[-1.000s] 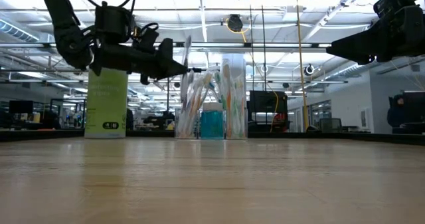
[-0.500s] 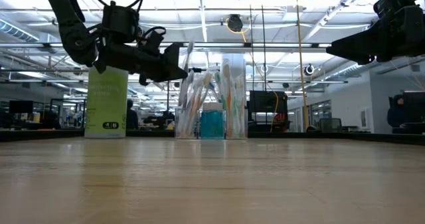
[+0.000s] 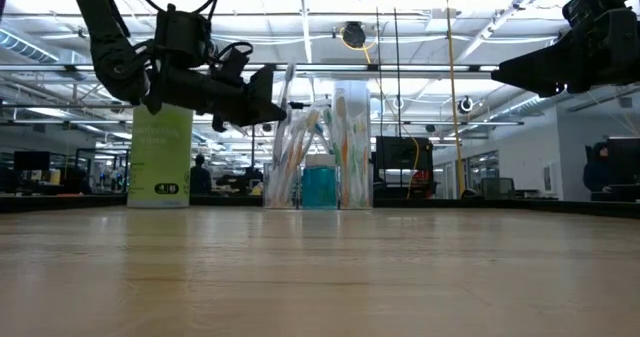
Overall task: Pick & Place toothbrushing station
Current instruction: Put the purple toothbrush into the transparent organizer
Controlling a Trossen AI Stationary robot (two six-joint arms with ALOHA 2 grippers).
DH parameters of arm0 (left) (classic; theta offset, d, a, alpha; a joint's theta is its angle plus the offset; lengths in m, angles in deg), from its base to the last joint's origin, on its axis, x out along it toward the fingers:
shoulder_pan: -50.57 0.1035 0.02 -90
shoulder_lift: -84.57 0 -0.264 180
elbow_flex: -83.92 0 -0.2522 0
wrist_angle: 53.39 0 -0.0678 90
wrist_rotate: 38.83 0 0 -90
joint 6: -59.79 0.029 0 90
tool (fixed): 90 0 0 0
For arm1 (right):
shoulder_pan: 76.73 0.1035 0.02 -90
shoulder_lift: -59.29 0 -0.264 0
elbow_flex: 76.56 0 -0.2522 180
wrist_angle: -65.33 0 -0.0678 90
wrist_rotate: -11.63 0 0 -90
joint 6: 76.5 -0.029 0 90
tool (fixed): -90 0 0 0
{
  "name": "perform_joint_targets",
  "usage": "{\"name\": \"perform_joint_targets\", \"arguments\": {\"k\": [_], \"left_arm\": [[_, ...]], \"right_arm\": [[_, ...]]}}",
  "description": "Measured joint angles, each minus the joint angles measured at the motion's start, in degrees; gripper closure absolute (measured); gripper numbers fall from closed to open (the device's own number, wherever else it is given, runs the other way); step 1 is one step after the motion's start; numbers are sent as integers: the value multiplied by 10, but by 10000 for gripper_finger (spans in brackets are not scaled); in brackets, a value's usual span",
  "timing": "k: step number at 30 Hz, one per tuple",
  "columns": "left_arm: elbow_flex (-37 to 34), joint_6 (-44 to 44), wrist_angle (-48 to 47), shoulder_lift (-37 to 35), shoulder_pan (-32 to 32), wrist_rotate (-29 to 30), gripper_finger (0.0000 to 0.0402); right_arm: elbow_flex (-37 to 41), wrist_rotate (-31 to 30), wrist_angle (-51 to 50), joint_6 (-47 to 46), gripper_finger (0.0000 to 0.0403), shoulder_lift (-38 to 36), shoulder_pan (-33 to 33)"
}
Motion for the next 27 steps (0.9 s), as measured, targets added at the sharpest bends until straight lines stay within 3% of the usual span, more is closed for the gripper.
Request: {"name": "perform_joint_targets", "arguments": {"k": [10,27], "left_arm": [[39,-14,43,105,0,13,399],[38,-58,-56,107,-19,37,398]], "right_arm": [[0,0,0,0,220,0,0],[0,0,0,0,220,0,0]]}}
